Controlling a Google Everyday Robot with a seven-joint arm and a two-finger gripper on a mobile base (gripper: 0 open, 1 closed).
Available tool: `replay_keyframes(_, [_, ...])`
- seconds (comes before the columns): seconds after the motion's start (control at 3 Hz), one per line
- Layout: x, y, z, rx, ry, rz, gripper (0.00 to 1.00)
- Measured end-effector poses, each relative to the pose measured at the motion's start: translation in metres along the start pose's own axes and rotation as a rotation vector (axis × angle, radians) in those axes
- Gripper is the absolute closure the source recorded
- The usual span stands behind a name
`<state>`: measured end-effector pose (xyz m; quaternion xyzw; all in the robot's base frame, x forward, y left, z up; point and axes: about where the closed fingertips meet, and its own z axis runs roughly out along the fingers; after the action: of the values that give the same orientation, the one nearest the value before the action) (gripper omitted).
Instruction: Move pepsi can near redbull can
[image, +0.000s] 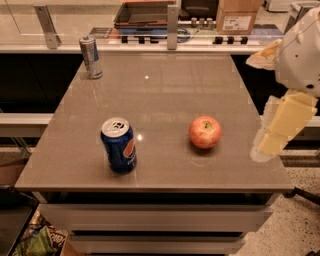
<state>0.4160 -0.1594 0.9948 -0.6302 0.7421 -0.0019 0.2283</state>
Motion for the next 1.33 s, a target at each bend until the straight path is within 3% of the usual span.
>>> replay_keyframes(0.33, [-0.032, 0.022, 0.029, -0.079, -0.163, 0.007, 0.00])
replay_keyframes(0.67, [-0.052, 0.033, 0.056, -0.125, -0.307, 0.043, 0.00])
replay_keyframes(1.0, [-0.068, 0.036, 0.084, -0.130, -0.482, 0.109, 0.00])
replay_keyframes(1.33, [-0.089, 0.035, 0.115, -0.147, -0.707, 0.206, 0.00])
